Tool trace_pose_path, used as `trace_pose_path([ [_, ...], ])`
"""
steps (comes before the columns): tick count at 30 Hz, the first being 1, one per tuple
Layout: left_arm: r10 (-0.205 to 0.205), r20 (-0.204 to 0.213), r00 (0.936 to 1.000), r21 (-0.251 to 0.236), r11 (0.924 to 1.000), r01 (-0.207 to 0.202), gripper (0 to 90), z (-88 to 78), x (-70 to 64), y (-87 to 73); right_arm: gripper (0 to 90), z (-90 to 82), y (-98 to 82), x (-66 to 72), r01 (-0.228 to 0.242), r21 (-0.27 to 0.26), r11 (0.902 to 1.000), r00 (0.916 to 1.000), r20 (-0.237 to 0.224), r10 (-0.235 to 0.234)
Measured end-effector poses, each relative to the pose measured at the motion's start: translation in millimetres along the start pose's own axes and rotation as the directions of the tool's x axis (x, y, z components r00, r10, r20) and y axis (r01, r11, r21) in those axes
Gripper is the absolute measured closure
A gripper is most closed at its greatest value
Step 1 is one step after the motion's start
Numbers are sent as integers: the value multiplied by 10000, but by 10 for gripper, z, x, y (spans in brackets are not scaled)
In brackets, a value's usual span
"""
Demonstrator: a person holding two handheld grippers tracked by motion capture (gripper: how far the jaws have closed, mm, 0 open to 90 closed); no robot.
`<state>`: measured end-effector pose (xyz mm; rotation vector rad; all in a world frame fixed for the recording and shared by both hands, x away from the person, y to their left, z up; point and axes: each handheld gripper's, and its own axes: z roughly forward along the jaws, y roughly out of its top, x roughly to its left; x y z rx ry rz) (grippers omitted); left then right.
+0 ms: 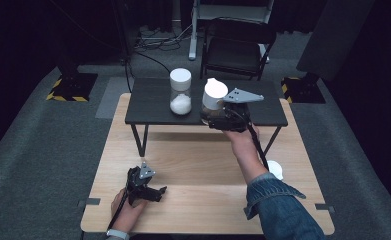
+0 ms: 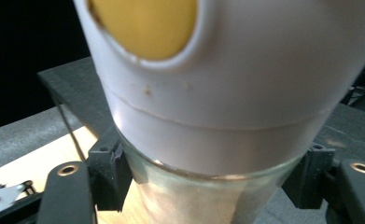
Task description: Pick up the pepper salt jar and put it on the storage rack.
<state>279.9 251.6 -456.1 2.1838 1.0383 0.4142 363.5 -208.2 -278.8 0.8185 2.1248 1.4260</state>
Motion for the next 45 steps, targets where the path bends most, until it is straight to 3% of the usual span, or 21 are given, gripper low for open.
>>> trace_pose_path([
  [19,-15,20,10000,-11,10000,15,2,-1,0,-4,303,209,75,-85,-210,277,9994,9979,618,192],
  [30,12,12,10000,-15,10000,-12,2,-1,1,-5,295,231,51,-153,-393,218,9990,9985,392,385],
  [39,-154,-97,9998,-22,9999,154,2,3,-35,-4,106,163,31,-123,-269,188,9995,9995,154,266],
  [45,-170,-117,9998,-24,9999,170,2,2,-51,-4,44,44,-36,-113,-386,18,9993,9992,49,386],
])
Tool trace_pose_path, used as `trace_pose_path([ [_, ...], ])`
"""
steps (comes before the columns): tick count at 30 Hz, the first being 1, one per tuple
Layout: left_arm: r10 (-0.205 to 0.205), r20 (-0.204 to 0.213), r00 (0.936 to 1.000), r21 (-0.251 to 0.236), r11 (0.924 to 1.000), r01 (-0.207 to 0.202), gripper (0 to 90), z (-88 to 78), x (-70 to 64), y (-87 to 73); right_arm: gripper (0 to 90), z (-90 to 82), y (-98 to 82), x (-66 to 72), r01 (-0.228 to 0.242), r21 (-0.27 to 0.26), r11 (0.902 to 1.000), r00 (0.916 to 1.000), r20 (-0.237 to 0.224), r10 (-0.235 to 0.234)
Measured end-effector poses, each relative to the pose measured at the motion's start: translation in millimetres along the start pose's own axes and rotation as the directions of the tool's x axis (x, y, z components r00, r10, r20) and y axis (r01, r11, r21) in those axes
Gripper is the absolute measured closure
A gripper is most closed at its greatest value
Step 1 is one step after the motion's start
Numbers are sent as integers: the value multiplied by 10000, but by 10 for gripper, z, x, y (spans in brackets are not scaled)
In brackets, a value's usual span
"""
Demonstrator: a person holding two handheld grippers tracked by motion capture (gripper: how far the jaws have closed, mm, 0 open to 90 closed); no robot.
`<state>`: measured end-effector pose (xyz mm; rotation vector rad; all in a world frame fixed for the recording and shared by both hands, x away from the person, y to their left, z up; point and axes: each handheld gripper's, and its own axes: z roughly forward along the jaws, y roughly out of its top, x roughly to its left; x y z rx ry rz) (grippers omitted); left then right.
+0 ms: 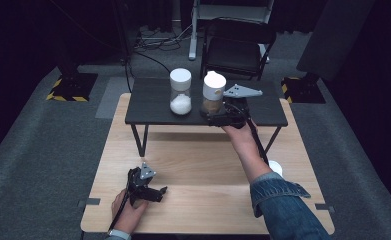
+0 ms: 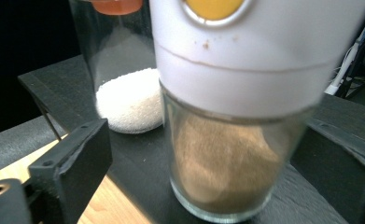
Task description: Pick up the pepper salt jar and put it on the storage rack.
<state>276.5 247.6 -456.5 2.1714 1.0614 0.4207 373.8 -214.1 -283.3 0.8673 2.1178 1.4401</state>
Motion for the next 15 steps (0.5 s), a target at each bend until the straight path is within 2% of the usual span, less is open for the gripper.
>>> trace_pose_path([
  [5,159,152,9998,8,9999,-159,2,-10,41,-10,33,-134,-19,20,26,38,10000,9999,-138,-25],
  [9,149,146,9998,24,9999,-149,2,-13,41,-9,32,-278,-56,71,304,-86,9995,9995,-103,-305],
  [15,146,144,9998,19,9999,-147,2,-16,39,-13,33,-485,-124,52,166,-230,9996,9999,-11,-166],
])
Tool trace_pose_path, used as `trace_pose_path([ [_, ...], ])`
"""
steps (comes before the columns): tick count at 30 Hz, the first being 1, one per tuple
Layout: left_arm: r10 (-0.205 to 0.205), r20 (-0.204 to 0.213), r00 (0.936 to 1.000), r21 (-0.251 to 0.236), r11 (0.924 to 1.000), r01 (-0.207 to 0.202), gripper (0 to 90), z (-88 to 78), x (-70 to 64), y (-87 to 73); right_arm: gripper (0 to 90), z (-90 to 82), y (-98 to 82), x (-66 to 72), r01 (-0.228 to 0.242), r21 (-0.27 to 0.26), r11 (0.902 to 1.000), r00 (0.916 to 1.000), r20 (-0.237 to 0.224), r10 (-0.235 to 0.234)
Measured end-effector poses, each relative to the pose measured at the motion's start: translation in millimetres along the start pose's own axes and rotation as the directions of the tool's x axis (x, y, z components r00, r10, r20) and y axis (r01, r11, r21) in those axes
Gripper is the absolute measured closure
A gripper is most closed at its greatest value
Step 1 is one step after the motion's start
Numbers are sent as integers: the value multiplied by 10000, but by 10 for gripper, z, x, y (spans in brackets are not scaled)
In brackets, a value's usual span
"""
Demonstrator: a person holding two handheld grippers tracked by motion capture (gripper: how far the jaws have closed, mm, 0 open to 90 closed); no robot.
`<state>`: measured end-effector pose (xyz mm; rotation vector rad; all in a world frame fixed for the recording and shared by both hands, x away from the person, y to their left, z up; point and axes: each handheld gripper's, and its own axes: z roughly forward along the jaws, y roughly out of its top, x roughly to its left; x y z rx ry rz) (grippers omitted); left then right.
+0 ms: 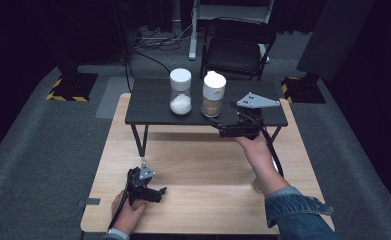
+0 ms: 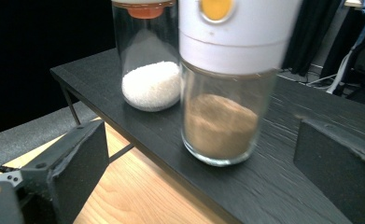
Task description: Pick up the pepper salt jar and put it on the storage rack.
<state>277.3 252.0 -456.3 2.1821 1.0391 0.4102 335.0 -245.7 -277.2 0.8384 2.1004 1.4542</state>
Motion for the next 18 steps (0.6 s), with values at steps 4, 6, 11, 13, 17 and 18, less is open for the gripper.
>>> trace_pose_path([
  [4,93,68,9999,6,10000,-93,2,-7,11,-6,33,-144,-51,-28,-16,-83,10000,9999,131,17],
  [6,85,73,9999,9,10000,-85,2,-7,11,-5,33,-223,-88,-50,-83,-189,9998,9998,182,87],
  [11,101,99,9999,-11,9999,-101,2,-3,18,-5,33,-408,-199,-96,-151,-435,9989,9994,311,165],
  [13,173,159,9997,3,9999,-173,2,-6,33,-5,33,-478,-237,-121,-88,-484,9988,9993,346,104],
  [17,205,237,9995,-19,9998,-204,3,-10,44,-15,33,-621,-308,-185,-38,-550,9985,9989,459,63],
  [18,204,236,9995,-20,9998,-203,3,-10,44,-15,33,-656,-327,-197,-46,-569,9984,9986,524,76],
])
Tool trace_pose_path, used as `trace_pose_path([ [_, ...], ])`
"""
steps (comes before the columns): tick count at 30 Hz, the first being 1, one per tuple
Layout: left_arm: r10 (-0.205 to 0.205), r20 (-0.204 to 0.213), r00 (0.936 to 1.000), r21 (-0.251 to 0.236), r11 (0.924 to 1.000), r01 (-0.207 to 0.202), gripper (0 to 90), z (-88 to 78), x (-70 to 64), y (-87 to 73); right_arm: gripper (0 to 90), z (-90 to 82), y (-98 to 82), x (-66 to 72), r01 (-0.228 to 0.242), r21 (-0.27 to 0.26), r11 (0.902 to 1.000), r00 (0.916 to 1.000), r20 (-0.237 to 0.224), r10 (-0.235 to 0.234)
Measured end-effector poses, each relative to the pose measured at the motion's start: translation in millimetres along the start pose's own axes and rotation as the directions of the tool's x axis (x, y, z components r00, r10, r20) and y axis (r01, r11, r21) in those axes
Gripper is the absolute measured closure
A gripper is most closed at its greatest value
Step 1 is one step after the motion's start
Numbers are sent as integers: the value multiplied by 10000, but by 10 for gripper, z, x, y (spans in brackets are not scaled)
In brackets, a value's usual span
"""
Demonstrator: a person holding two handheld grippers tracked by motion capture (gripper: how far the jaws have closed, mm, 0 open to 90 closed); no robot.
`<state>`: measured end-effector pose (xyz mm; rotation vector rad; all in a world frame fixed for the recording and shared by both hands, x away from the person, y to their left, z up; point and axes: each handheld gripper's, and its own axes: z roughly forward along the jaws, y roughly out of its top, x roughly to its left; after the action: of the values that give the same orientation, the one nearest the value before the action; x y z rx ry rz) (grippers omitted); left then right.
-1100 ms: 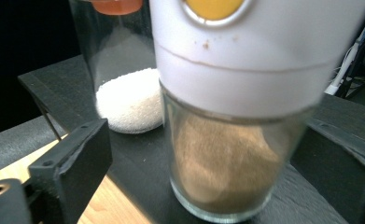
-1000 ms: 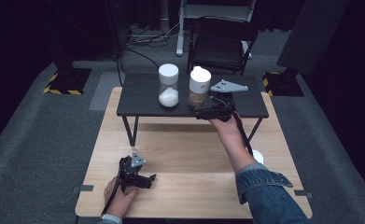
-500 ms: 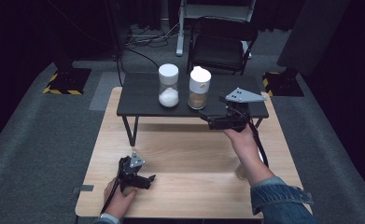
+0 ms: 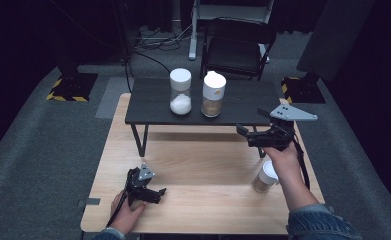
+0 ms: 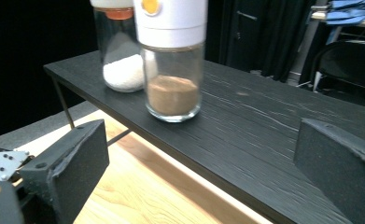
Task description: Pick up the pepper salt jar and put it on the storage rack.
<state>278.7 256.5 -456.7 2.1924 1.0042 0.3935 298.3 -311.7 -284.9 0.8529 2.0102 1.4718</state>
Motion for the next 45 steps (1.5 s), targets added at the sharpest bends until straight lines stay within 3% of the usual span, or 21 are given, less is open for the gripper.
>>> trace_pose_path([
  [16,32,10,10000,13,10000,-32,3,3,7,6,33,-440,-270,-190,-177,-50,9998,9968,783,180],
  [24,54,11,10000,16,10000,-54,3,7,14,12,33,-689,-438,-290,-495,-155,9987,9910,1240,511],
  [40,15,-93,10000,4,10000,-15,2,7,15,12,33,-948,-672,-368,-626,24,9980,9796,1913,610],
  [45,8,-91,10000,8,10000,-8,2,6,16,11,33,-998,-716,-400,-572,206,9982,9795,1944,521],
])
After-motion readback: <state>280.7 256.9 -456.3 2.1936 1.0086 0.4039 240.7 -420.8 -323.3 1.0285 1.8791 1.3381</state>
